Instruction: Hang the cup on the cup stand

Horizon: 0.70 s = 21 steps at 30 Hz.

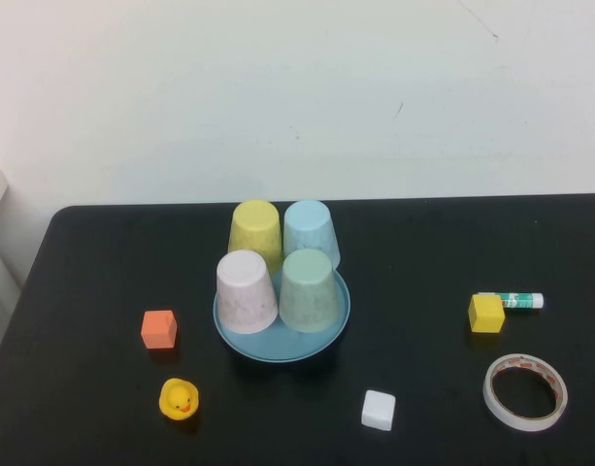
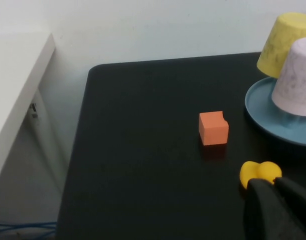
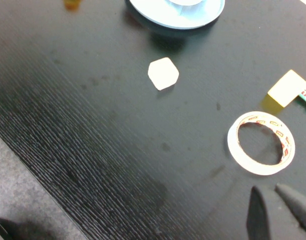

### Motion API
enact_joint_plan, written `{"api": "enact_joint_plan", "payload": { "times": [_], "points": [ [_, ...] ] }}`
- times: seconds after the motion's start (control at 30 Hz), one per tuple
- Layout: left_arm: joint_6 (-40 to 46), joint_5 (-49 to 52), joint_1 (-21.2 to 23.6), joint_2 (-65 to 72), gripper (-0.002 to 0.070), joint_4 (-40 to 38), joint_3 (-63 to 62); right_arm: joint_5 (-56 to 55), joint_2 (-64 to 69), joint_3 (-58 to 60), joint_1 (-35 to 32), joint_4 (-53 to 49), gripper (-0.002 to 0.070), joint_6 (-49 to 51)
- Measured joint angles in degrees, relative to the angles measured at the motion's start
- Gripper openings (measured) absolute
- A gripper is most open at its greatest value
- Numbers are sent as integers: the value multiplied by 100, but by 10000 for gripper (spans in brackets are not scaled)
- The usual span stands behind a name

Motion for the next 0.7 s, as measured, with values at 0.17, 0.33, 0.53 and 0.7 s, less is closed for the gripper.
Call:
{"api": "enact_joint_plan", "payload": {
  "times": [0.17,0.33,0.53,0.7],
  "points": [
    [106,0,0,0,0,50,0,0,0,0,0,0,0,0],
    [130,0,0,0,0,61,0,0,0,0,0,0,0,0],
    [154,0,0,0,0,61,0,0,0,0,0,0,0,0],
    [154,0,0,0,0,61,0,-53,-113,25,-33,12,0,-10]
  ]
}}
